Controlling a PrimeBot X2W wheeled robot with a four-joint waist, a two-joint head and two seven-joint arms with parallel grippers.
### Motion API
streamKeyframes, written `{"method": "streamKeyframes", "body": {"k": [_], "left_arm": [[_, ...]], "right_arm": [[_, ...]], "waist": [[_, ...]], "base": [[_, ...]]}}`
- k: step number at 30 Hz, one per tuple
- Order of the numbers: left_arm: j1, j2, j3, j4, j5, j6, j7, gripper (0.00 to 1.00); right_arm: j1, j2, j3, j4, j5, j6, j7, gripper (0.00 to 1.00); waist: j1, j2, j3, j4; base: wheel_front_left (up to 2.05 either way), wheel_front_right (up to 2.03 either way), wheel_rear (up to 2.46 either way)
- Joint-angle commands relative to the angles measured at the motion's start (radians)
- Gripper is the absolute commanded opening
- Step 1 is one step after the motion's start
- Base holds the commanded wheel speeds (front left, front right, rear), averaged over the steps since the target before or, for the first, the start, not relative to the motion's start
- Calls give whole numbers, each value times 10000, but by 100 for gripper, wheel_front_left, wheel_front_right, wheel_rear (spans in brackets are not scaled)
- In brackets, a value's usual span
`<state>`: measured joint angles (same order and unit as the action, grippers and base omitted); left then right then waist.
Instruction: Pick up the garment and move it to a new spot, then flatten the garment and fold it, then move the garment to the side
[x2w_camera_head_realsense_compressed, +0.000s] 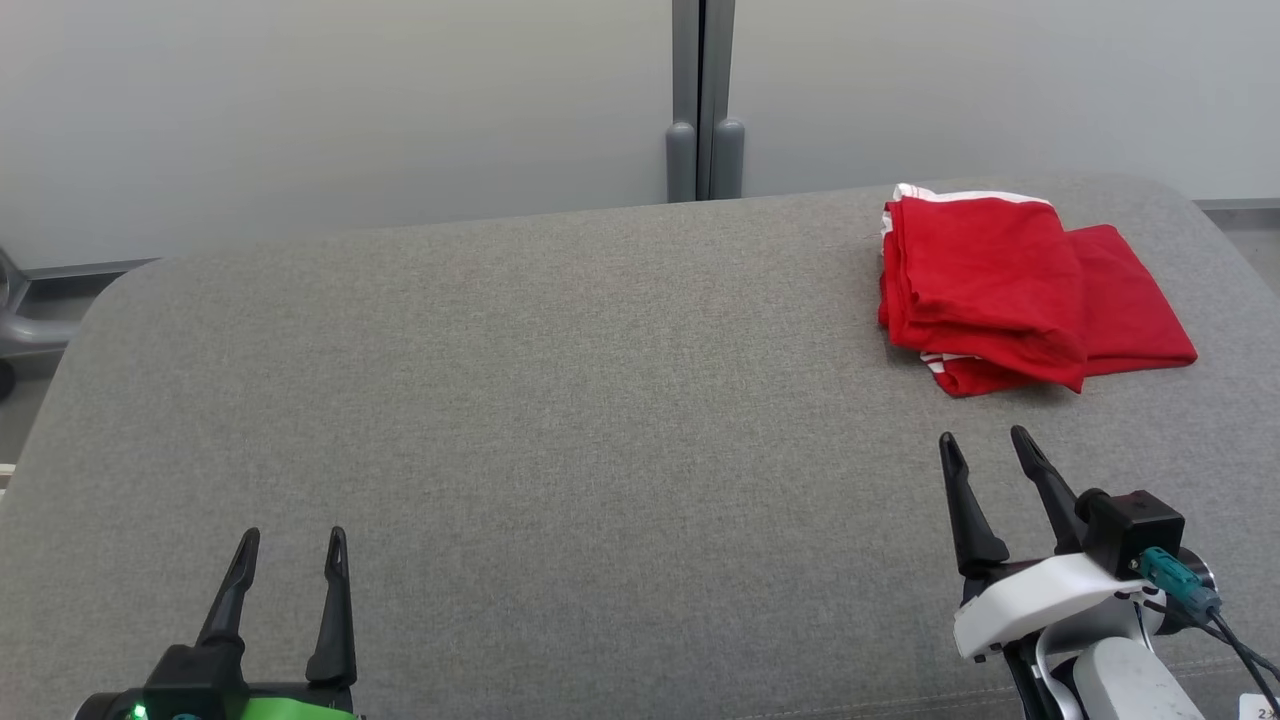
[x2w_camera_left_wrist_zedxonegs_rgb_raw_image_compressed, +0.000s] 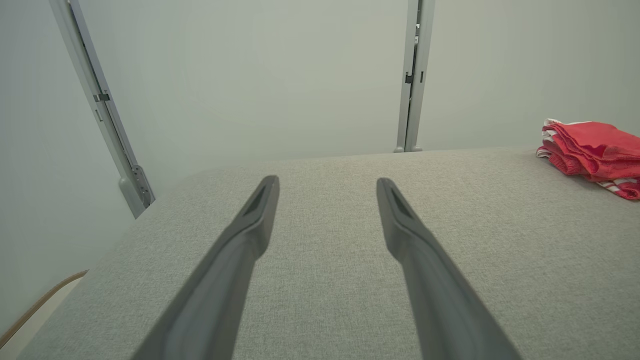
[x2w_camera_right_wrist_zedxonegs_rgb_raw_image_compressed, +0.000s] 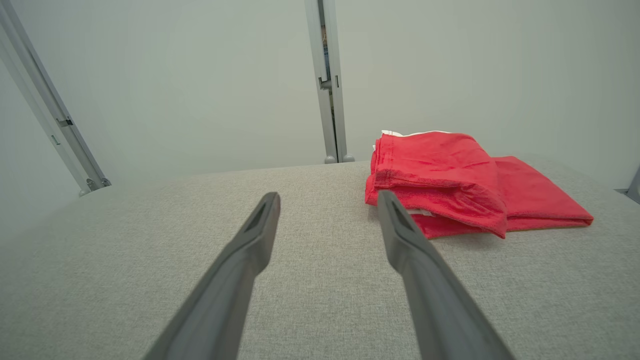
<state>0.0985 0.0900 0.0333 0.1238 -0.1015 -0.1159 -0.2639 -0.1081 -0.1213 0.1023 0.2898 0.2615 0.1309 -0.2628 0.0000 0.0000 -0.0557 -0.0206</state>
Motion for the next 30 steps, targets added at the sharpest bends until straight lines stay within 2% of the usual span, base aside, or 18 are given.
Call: {"method": "streamKeyframes", "body": {"k": [1, 4, 5, 9, 23, 30], "left_arm": [[128, 29, 40, -42, 13, -45, 3, 100], [135, 30, 7, -38, -13, -53, 3, 100], [3, -4, -15, 33, -18, -29, 0, 0], [87, -125, -42, 422, -40, -29, 6, 0], [-24, -175, -163, 257, -2860, -53, 327, 0], [-64, -194, -216, 182, -3936, -63, 439, 0]], "right_arm": [[-29, -9, -31, -13, -72, -6, -18, 100], [-33, -6, -23, -3, -85, -6, -18, 100], [11, 6, 1, 23, -10, 2, 2, 0], [295, 118, 45, 358, 9, 2, 22, 0], [260, 226, -634, 175, 2503, 1, 1100, 0], [247, 265, -892, 105, 3455, 1, 1511, 0]], "waist": [[0, 0, 2, 6], [0, 0, 5, 17], [0, 0, 5, 15], [0, 0, 6, 15], [0, 0, 78, 37], [0, 0, 109, 46]], "base": [[0, 0, 0], [0, 0, 0], [0, 0, 0], [0, 0, 0], [0, 0, 0], [0, 0, 0]]}}
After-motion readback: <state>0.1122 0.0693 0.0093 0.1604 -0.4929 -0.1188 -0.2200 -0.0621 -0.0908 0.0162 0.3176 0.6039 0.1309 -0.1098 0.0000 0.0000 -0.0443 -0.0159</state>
